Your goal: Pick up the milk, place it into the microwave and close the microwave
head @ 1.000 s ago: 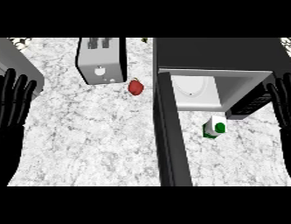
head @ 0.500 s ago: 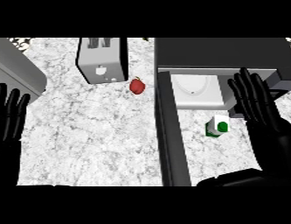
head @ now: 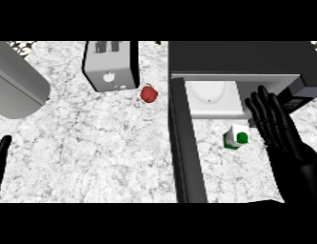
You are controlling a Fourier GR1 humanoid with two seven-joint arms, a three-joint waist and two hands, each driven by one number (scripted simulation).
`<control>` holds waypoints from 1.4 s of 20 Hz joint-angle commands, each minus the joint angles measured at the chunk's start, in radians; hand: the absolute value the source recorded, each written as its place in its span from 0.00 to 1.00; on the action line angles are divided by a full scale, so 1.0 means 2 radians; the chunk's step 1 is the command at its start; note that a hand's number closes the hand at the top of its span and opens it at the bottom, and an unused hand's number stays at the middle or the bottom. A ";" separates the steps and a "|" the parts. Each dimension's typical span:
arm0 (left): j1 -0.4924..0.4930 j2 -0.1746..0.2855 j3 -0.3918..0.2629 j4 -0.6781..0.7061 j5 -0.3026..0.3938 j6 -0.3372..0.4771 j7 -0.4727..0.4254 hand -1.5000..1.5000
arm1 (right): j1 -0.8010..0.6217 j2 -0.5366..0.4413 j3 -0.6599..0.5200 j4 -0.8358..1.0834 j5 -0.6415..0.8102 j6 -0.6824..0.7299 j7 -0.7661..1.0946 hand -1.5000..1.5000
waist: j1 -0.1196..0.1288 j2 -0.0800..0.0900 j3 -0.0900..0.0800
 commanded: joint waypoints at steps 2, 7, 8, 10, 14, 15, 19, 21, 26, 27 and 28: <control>0.080 0.016 0.013 -0.092 0.041 -0.031 0.018 0.00 | 0.026 -0.006 -0.019 0.027 0.012 -0.003 -0.030 0.00 | 0.003 0.000 0.000; 0.127 -0.006 0.003 -0.072 0.029 -0.045 -0.048 0.00 | 0.039 -0.026 -0.068 0.049 -0.021 0.018 -0.045 0.00 | 0.003 0.000 0.000; 0.095 0.005 0.042 -0.048 0.066 -0.059 -0.038 0.00 | 0.023 -0.009 -0.045 0.097 -0.002 0.014 -0.083 0.00 | 0.002 0.001 0.000; 0.150 -0.006 0.023 -0.076 0.057 -0.077 -0.056 0.00 | 0.028 0.001 -0.039 0.105 0.007 0.005 -0.084 0.00 | 0.004 0.000 0.000; 0.165 -0.006 0.019 -0.056 0.047 -0.074 -0.087 0.00 | 0.058 -0.008 -0.047 0.128 0.009 0.015 -0.119 0.00 | 0.002 0.000 0.000; 0.154 -0.006 0.021 -0.075 0.055 -0.070 -0.058 0.00 | 0.018 0.005 -0.059 0.173 0.008 0.003 -0.126 0.00 | 0.003 0.000 0.000; 0.151 0.000 0.077 -0.046 0.096 -0.103 -0.083 0.00 | 0.028 -0.006 -0.090 0.192 -0.015 0.013 -0.133 0.00 | 0.001 0.000 0.000; 0.191 -0.002 0.062 -0.096 0.104 -0.106 -0.061 0.00 | 0.072 -0.002 -0.077 0.181 0.008 0.000 -0.160 0.00 | 0.002 0.000 0.000; 0.196 -0.001 0.089 -0.067 0.120 -0.138 -0.086 0.00 | 0.042 -0.021 -0.125 0.267 -0.008 0.009 -0.201 0.00 | 0.003 0.000 0.000; 0.192 -0.006 0.063 -0.072 0.101 -0.125 -0.085 0.00 | 0.026 0.009 -0.102 0.311 0.019 -0.016 -0.224 0.00 | 0.005 0.000 0.000; 0.180 -0.001 0.092 -0.083 0.124 -0.128 -0.072 0.00 | 0.019 -0.005 -0.133 0.322 -0.001 -0.011 -0.233 0.00 | 0.004 0.001 0.000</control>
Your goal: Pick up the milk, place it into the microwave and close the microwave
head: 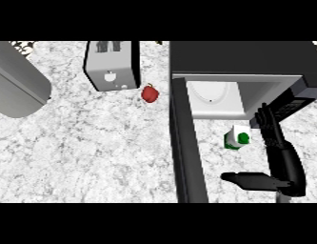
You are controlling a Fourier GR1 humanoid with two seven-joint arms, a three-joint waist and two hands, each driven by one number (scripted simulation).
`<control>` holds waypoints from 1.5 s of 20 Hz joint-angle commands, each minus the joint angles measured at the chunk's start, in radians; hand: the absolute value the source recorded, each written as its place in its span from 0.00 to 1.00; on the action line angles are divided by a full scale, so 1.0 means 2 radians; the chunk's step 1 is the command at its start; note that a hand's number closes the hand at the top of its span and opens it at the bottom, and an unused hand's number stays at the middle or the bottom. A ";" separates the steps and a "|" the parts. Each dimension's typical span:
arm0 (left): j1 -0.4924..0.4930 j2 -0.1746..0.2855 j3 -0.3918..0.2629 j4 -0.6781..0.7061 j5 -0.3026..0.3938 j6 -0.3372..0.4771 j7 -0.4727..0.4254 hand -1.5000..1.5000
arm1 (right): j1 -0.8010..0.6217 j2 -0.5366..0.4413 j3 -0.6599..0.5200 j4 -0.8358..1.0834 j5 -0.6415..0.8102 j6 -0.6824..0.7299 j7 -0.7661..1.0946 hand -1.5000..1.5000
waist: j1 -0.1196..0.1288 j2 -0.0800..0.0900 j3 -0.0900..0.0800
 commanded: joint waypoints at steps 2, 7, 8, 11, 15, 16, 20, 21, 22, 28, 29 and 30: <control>0.010 -0.006 0.013 -0.050 0.043 -0.004 0.018 0.00 | -0.035 -0.005 -0.031 0.077 0.006 -0.016 -0.029 0.00 | 0.001 0.000 0.000; 0.040 -0.005 0.035 -0.045 0.073 -0.038 -0.001 0.00 | -0.060 -0.022 -0.057 0.186 -0.005 0.008 -0.108 0.00 | 0.005 0.000 0.000; 0.007 -0.002 0.036 -0.047 0.066 -0.021 0.028 0.00 | -0.059 -0.034 -0.056 0.176 -0.006 0.019 -0.099 0.00 | 0.000 0.001 0.000; 0.019 -0.006 0.052 -0.038 0.074 -0.031 0.002 0.00 | -0.075 -0.041 -0.075 0.253 -0.017 0.036 -0.153 0.00 | 0.004 0.001 0.000; -0.007 0.004 0.069 -0.024 0.087 -0.035 0.029 0.00 | -0.058 -0.036 -0.059 0.283 0.009 0.031 -0.197 0.00 | -0.001 0.001 0.000; 0.005 -0.006 0.045 -0.019 0.064 -0.046 0.001 0.00 | -0.103 -0.035 -0.067 0.329 0.007 0.027 -0.193 0.00 | 0.003 0.001 0.000; 0.005 -0.004 0.059 -0.045 0.082 -0.035 0.029 0.00 | -0.125 -0.033 -0.069 0.376 0.023 0.007 -0.225 0.00 | 0.002 0.001 0.000; 0.049 -0.006 0.049 -0.062 0.095 -0.043 0.006 0.00 | -0.121 -0.046 -0.086 0.404 0.017 0.011 -0.262 0.00 | 0.008 0.001 0.001; 0.016 -0.006 0.058 -0.016 0.077 -0.048 -0.008 0.00 | -0.152 -0.038 -0.080 0.407 0.022 -0.002 -0.231 0.00 | 0.003 0.001 0.000; -0.003 -0.006 0.057 -0.035 0.083 -0.039 0.032 0.00 | -0.192 -0.067 -0.106 0.523 0.024 0.007 -0.314 0.00 | 0.004 0.003 0.001; 0.026 -0.006 0.058 -0.023 0.081 -0.060 -0.006 0.00 | -0.200 -0.061 -0.101 0.543 0.035 -0.005 -0.323 0.00 | 0.008 0.002 0.001; 0.016 -0.006 0.062 -0.013 0.079 -0.060 -0.015 0.00 | -0.220 -0.060 -0.104 0.557 0.034 -0.008 -0.320 0.00 | 0.008 0.002 0.001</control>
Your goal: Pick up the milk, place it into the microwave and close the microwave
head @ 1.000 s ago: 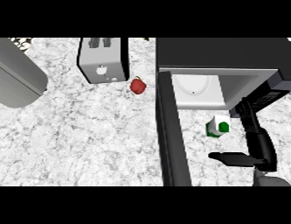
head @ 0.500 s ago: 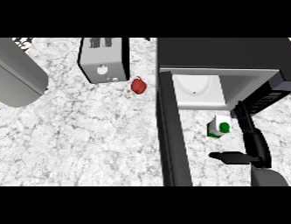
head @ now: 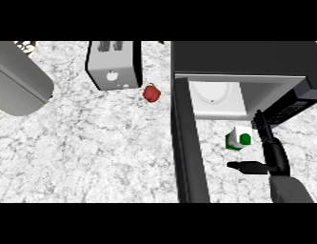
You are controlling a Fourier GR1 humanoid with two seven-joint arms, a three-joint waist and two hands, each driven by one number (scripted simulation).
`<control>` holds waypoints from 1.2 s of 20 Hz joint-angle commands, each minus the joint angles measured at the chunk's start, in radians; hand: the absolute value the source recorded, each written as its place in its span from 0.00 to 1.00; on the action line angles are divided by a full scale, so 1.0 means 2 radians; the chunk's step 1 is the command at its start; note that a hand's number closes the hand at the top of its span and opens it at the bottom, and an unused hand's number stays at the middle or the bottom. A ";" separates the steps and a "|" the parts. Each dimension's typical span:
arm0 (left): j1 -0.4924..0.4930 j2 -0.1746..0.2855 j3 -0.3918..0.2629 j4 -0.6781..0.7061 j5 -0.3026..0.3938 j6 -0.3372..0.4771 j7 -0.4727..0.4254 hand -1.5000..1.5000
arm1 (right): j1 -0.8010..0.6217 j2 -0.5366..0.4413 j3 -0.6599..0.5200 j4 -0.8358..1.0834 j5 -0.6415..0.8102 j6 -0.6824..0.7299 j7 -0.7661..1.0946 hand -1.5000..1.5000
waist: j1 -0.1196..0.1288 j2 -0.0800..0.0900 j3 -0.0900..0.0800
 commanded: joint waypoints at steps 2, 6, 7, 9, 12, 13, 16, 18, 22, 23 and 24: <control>-0.003 -0.003 -0.008 -0.016 0.029 0.001 -0.018 0.00 | -0.044 -0.005 -0.012 0.102 0.010 -0.007 -0.059 0.00 | 0.003 0.002 0.001; 0.034 -0.003 -0.022 -0.040 0.030 0.002 -0.015 0.00 | -0.072 0.001 -0.011 0.128 0.009 0.012 -0.079 1.00 | 0.007 0.001 0.001; 0.021 -0.003 -0.010 -0.038 0.039 -0.002 -0.003 0.00 | -0.069 0.009 0.005 0.132 0.029 -0.004 -0.101 1.00 | 0.008 0.002 0.001; 0.021 -0.003 0.002 -0.046 0.050 -0.010 0.000 0.00 | -0.079 -0.028 0.001 0.135 0.034 0.001 -0.111 1.00 | 0.008 0.003 0.001; 0.019 -0.003 -0.015 -0.049 0.037 0.004 0.000 0.00 | -0.085 0.000 -0.012 0.130 0.022 -0.022 -0.134 1.00 | 0.006 0.002 0.001; -0.006 0.003 0.024 -0.025 0.057 -0.003 0.003 0.00 | -0.081 0.006 -0.003 0.118 0.025 -0.017 -0.125 1.00 | -0.001 0.000 0.000; 0.011 -0.003 0.009 -0.031 0.045 0.000 -0.006 0.00 | -0.061 -0.026 -0.026 0.137 0.007 0.009 -0.153 1.00 | 0.000 0.001 0.000; 0.021 -0.003 0.012 -0.028 0.053 -0.020 -0.002 0.00 | -0.064 -0.055 -0.043 0.144 -0.007 0.024 -0.155 1.00 | 0.002 0.002 0.001; 0.019 -0.002 0.033 -0.002 0.059 -0.032 -0.030 0.00 | -0.050 -0.061 -0.033 0.123 -0.009 0.064 -0.161 1.00 | -0.002 0.000 0.000; 0.039 -0.003 0.011 -0.014 0.047 -0.016 -0.040 0.00 | -0.044 -0.059 -0.025 0.121 -0.001 0.058 -0.157 1.00 | -0.001 -0.001 0.000; 0.075 -0.003 0.021 -0.044 0.080 -0.032 -0.031 0.00 | -0.044 -0.027 -0.012 0.097 0.001 0.047 -0.139 1.00 | 0.000 -0.004 0.000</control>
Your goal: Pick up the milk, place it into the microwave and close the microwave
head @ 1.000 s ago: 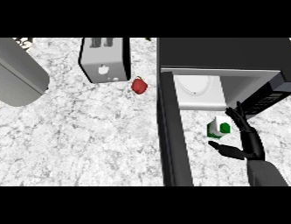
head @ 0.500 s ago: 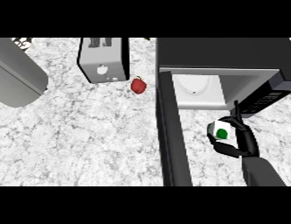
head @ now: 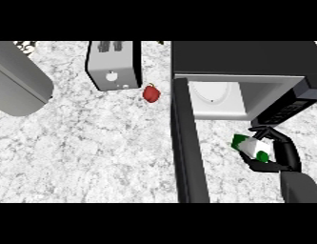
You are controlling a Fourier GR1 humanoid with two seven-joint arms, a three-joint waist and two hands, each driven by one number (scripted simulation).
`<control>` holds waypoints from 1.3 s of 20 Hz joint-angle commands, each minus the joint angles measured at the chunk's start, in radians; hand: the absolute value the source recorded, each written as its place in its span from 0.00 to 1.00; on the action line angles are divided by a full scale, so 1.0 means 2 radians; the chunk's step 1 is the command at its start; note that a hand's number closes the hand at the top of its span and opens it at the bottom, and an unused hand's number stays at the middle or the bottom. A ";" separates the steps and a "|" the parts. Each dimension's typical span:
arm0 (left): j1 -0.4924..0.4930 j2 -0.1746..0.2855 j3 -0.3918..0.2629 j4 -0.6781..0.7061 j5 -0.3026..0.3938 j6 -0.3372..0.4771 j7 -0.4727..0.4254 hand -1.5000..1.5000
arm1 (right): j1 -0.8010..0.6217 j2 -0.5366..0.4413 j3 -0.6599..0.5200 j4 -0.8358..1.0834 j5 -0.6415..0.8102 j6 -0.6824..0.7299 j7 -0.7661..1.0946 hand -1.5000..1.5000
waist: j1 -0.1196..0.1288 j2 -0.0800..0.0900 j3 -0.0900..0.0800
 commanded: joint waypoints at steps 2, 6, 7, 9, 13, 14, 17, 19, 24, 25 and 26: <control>0.030 -0.002 -0.007 -0.047 0.035 0.001 0.002 0.00 | 0.007 0.007 0.021 -0.033 -0.002 0.074 -0.027 1.00 | -0.004 -0.002 0.000; 0.020 -0.002 0.010 -0.029 0.049 -0.007 -0.001 0.00 | 0.027 0.021 0.045 -0.088 -0.009 0.107 -0.007 1.00 | -0.010 -0.005 -0.001; 0.010 -0.002 -0.005 -0.023 0.029 -0.001 -0.002 0.00 | 0.042 0.036 0.047 -0.100 -0.013 0.094 -0.015 1.00 | -0.011 -0.003 -0.001; 0.011 -0.002 0.024 -0.012 0.051 -0.005 -0.010 0.00 | 0.034 0.033 0.052 -0.156 -0.018 0.071 0.036 1.00 | -0.012 -0.004 -0.001; 0.013 -0.002 -0.005 -0.057 0.041 0.033 0.025 0.00 | 0.065 0.051 0.072 -0.258 -0.025 0.048 0.110 1.00 | -0.015 -0.004 -0.001; 0.010 -0.002 0.007 -0.032 0.039 0.009 0.007 0.00 | 0.064 0.058 0.076 -0.280 -0.022 0.034 0.132 1.00 | -0.012 -0.004 -0.001; 0.028 -0.002 0.038 0.005 0.054 -0.026 -0.034 0.00 | 0.071 0.049 0.072 -0.314 -0.025 0.025 0.152 1.00 | -0.008 -0.003 -0.001; 0.000 0.011 0.062 0.005 0.076 -0.024 -0.008 0.00 | 0.048 0.062 0.079 -0.337 -0.028 0.021 0.210 1.00 | -0.009 -0.002 -0.001; 0.001 0.009 0.064 0.012 0.088 -0.034 0.002 0.00 | -0.014 0.088 0.089 -0.315 0.020 -0.068 0.242 1.00 | -0.003 0.000 -0.001; -0.017 0.023 0.083 -0.001 0.104 -0.015 0.020 0.00 | -0.020 0.061 0.083 -0.323 0.022 -0.057 0.248 1.00 | -0.005 0.000 0.000; 0.006 0.008 0.065 -0.023 0.088 -0.021 0.020 0.00 | -0.037 0.066 0.095 -0.310 0.050 -0.086 0.267 1.00 | -0.001 0.000 0.000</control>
